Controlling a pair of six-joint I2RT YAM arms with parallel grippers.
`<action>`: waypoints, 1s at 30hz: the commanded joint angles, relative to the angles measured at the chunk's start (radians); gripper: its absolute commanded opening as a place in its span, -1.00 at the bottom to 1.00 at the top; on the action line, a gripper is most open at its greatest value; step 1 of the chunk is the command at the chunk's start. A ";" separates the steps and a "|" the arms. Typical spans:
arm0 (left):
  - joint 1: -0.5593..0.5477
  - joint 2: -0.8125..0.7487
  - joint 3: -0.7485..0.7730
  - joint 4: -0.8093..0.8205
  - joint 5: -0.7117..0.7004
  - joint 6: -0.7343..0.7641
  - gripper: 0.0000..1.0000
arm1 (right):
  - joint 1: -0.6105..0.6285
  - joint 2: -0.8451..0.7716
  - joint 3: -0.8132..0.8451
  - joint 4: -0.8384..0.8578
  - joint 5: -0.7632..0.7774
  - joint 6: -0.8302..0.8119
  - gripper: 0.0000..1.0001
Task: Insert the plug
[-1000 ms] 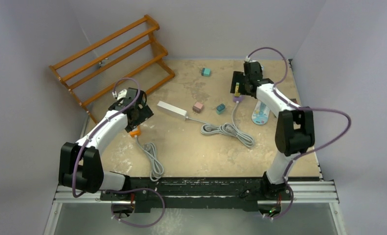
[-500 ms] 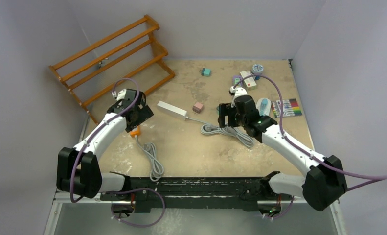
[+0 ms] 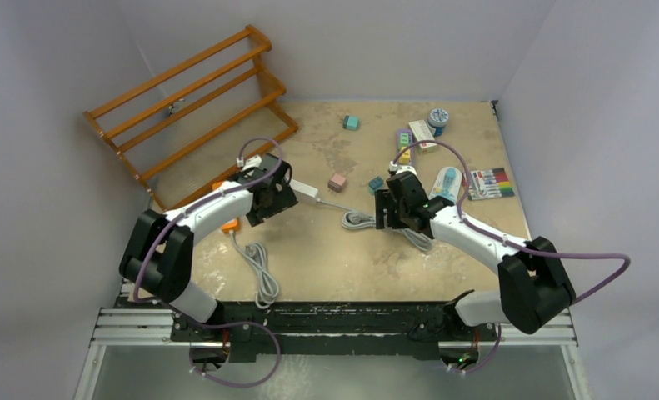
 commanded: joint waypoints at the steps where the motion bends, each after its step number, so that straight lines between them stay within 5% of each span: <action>1: -0.072 0.055 0.068 0.047 0.029 -0.073 0.79 | 0.008 0.016 0.043 -0.018 0.013 0.026 0.47; 8: -0.166 0.102 0.132 0.053 0.003 -0.156 0.79 | 0.009 -0.009 0.053 -0.047 0.060 0.056 -0.58; 12: -0.181 0.136 0.165 0.060 -0.007 -0.199 0.79 | 0.008 -0.040 0.064 -0.059 0.063 0.048 -0.95; 30: -0.305 0.435 0.411 0.044 -0.040 -0.274 0.72 | 0.008 -0.078 0.098 -0.104 0.015 0.004 -1.00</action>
